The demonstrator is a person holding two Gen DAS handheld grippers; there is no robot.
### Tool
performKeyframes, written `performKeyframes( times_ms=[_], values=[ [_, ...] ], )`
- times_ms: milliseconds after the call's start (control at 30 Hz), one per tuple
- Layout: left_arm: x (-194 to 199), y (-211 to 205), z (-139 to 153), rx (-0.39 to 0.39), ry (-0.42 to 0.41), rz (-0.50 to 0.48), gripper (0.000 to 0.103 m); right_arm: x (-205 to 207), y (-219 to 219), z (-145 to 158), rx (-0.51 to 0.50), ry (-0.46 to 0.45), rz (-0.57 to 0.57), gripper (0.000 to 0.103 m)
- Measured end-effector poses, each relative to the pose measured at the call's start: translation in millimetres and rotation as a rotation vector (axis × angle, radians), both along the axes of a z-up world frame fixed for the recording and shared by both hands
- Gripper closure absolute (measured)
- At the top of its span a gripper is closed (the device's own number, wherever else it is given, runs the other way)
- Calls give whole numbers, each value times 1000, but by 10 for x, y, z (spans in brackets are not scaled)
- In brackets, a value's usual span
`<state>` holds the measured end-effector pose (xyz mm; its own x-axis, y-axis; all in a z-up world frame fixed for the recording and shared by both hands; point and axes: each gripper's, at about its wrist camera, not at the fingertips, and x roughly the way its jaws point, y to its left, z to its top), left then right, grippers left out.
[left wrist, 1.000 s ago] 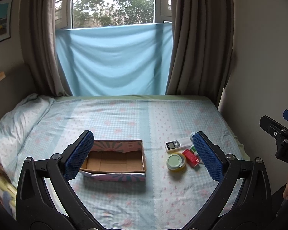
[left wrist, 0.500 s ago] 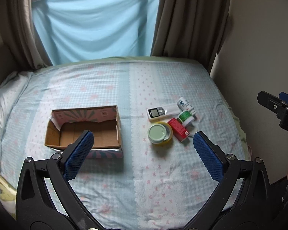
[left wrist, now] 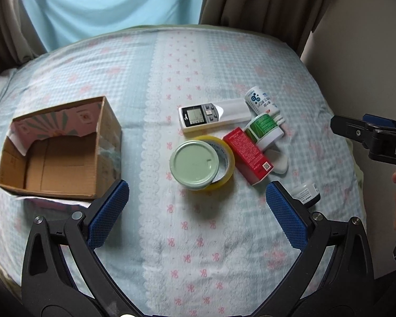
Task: Organize rigid objects
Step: 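Grasp the green-lidded jar with the left tool while the right grasps the green-label jar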
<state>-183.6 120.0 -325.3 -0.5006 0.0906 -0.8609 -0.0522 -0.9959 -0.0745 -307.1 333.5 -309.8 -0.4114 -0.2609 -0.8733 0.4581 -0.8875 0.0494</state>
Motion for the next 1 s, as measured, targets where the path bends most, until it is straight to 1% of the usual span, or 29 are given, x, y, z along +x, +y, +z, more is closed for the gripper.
performKeyframes(
  times_ms=[100, 267, 433, 600, 667, 767, 833, 867, 900, 933, 967, 1000],
  values=[
    [-138, 65, -324, -9, -30, 12, 0, -195, -98, -367, 28, -49, 58, 0],
    [-371, 38, -723, 3, -78, 72, 0, -509, -261, -793, 1, -120, 136, 0],
    [-549, -18, -987, -16, -112, 92, 0, -772, -409, -1102, -5, -178, 166, 0],
    [-630, -49, -1165, -16, -151, 89, 1, -926, -544, -1382, -26, -271, 195, 1],
    [-652, -48, -1195, -8, -155, 85, 3, -950, -576, -1478, -38, -310, 209, 11],
    [-699, -45, -1220, -2, -160, 80, 4, -986, -566, -1585, -65, -352, 197, 17],
    [-727, -52, -1233, 0, -163, 75, 9, -1012, -542, -1634, -90, -377, 177, 20],
    [-737, -53, -1238, 7, -168, 67, 17, -1028, -540, -1660, -104, -389, 167, 21],
    [-747, -47, -1241, 18, -173, 56, 26, -1037, -526, -1667, -116, -393, 155, 21],
    [-750, -40, -1236, 26, -175, 45, 32, -1045, -516, -1669, -125, -398, 147, 22],
    [-759, -30, -1231, 21, -179, 38, 35, -1052, -508, -1666, -130, -402, 138, 24],
    [-765, -27, -1229, 16, -179, 33, 35, -1065, -495, -1655, -133, -403, 130, 27]
  ],
)
